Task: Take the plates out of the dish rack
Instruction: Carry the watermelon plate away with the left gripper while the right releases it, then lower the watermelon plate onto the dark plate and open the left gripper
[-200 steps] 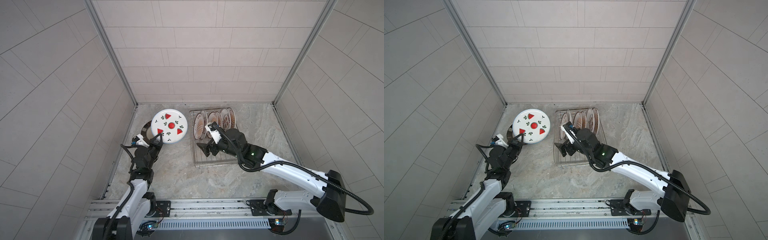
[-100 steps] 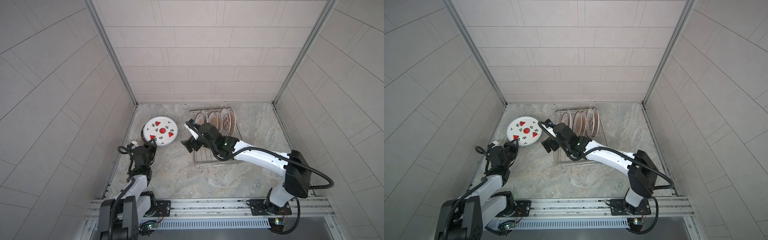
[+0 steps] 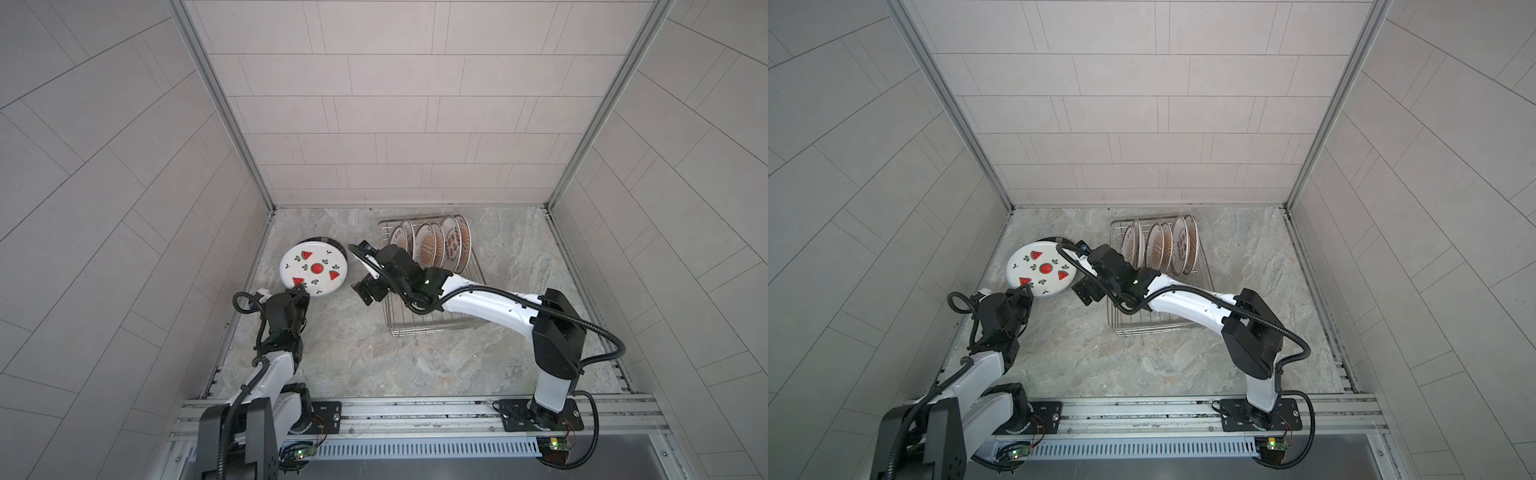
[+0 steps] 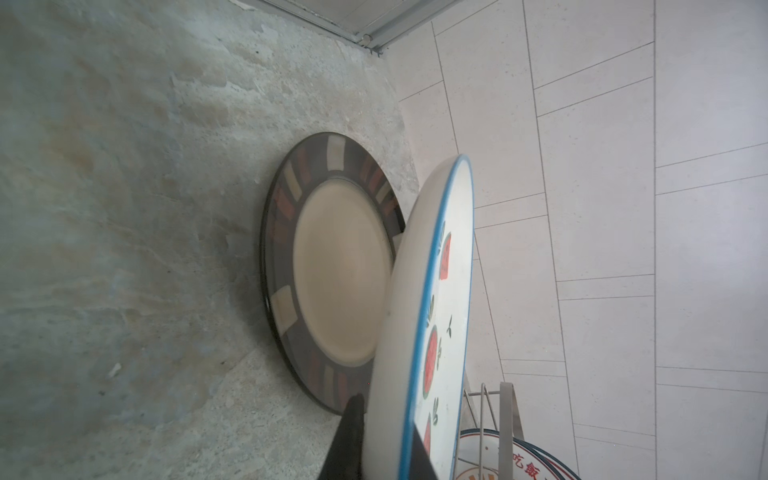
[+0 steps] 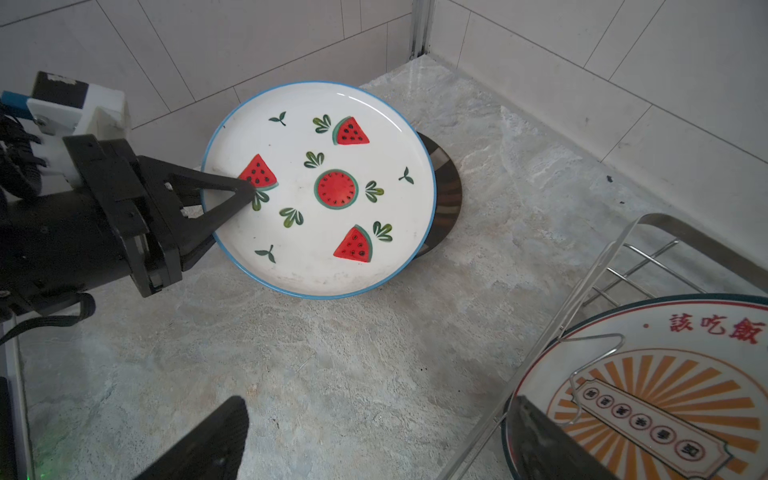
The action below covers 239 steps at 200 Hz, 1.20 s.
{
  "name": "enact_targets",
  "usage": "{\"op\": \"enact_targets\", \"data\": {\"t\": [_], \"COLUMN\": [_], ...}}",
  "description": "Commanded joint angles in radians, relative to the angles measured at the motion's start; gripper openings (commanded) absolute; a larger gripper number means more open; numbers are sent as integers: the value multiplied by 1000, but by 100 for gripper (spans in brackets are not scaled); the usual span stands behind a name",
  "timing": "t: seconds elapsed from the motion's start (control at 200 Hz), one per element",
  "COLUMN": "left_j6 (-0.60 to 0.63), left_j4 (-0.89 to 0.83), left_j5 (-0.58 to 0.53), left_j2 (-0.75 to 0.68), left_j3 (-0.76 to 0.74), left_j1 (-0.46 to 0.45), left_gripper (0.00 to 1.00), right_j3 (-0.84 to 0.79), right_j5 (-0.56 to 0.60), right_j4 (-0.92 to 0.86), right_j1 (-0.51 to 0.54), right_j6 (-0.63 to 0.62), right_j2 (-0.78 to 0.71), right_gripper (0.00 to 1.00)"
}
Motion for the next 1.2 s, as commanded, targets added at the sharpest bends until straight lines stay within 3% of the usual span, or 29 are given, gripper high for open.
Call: {"op": "enact_targets", "data": {"t": [0.0, 1.191], "left_j6": [7, -103], "left_j4": [53, 0], "left_j5": [-24, -130], "left_j2": [-16, 188], "left_j3": [81, 144], "left_j1": [6, 5], "left_gripper": [0, 2], "right_j3": [32, 82], "right_j5": [-1, 4], "right_j4": [-20, -13], "right_j1": [7, 9], "right_j6": [-14, -8], "right_j2": [28, 119], "right_gripper": [98, 97]}}
